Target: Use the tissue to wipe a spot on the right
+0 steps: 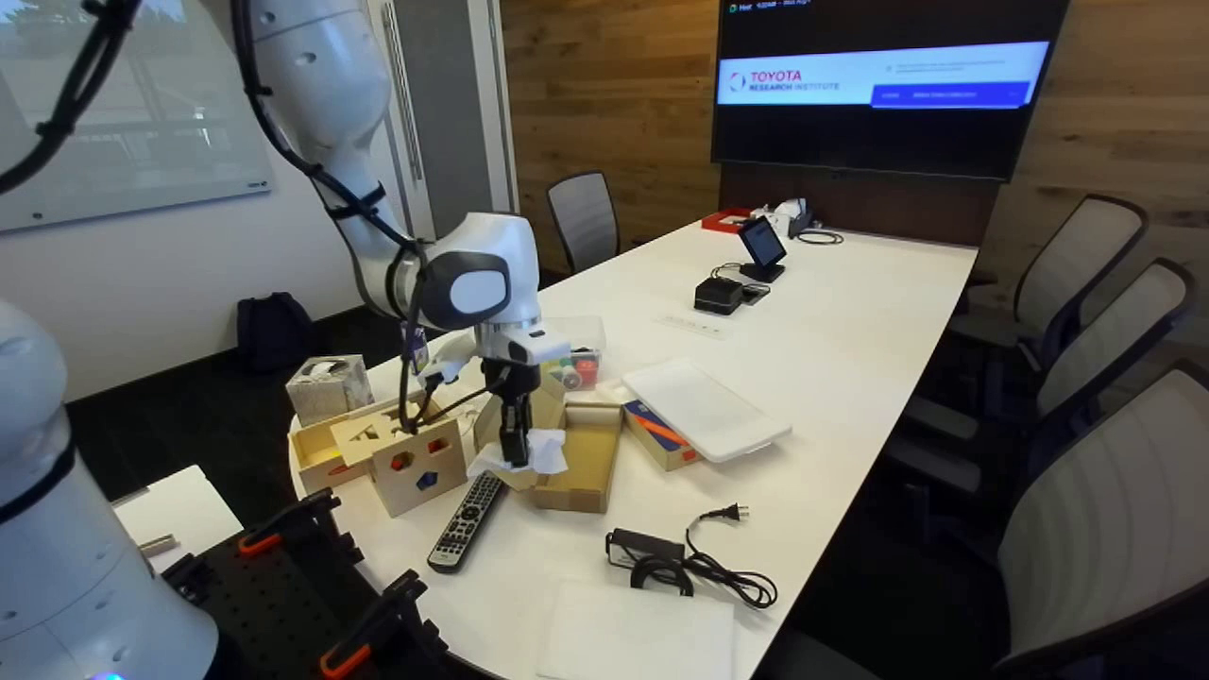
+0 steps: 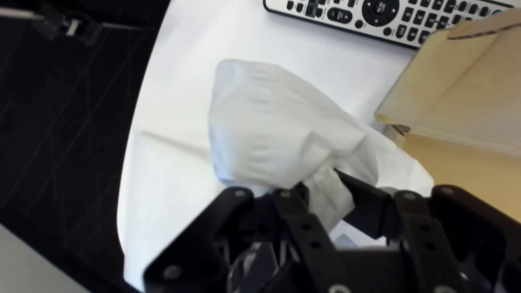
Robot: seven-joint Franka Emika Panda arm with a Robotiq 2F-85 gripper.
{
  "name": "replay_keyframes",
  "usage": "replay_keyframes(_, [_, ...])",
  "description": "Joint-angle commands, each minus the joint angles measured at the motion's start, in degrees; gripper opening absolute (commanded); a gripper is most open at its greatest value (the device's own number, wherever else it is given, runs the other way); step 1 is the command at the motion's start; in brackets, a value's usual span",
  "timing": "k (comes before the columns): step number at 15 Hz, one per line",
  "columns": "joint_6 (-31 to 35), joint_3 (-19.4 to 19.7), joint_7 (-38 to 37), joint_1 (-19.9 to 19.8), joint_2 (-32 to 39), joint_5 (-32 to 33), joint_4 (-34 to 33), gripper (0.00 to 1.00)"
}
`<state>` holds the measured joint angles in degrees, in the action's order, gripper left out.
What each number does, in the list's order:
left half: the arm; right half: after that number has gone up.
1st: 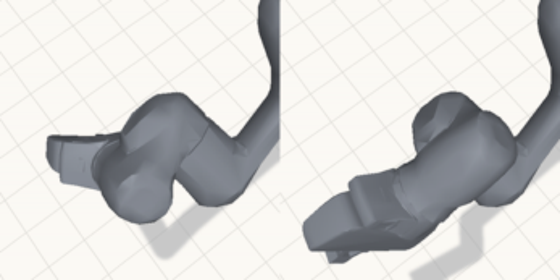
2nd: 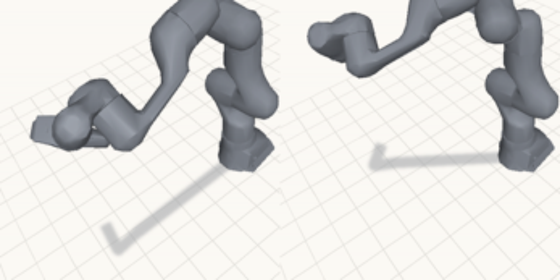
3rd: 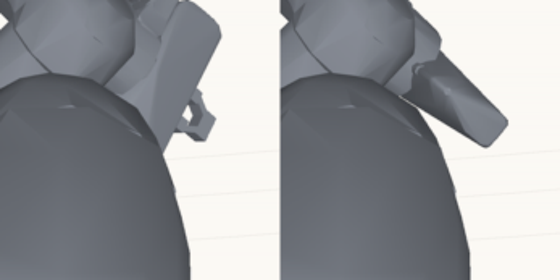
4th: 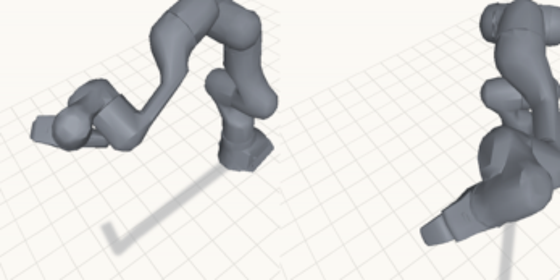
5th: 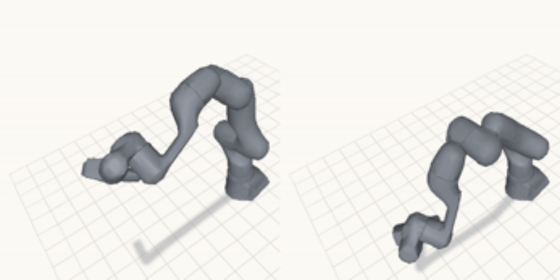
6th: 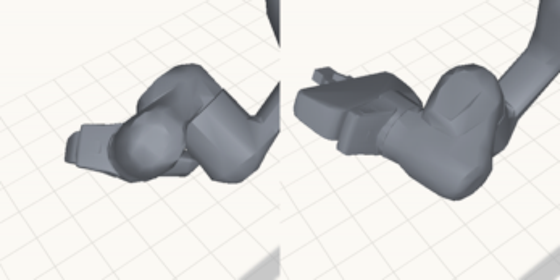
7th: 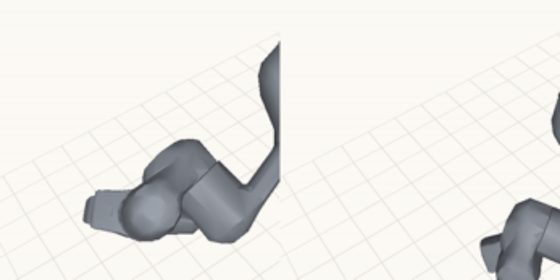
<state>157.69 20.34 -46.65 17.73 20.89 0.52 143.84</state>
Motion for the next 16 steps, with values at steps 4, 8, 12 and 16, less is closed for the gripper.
replay_keyframes(4, [-6.7,-4.3,-3.8,2.8,-5.9,21.4,-9.5,0.02])
replay_keyframes(8, [-4.6,-13.9,7.6,-1.6,-1.5,18.2,-17.8,0.02])
replay_keyframes(12, [-2.3,-22.0,24.8,-6.0,7.2,9.0,-26.3,0.02])
replay_keyframes(16, [-3.0,-29.3,42.0,-10.3,15.6,1.6,-33.6,0.02])
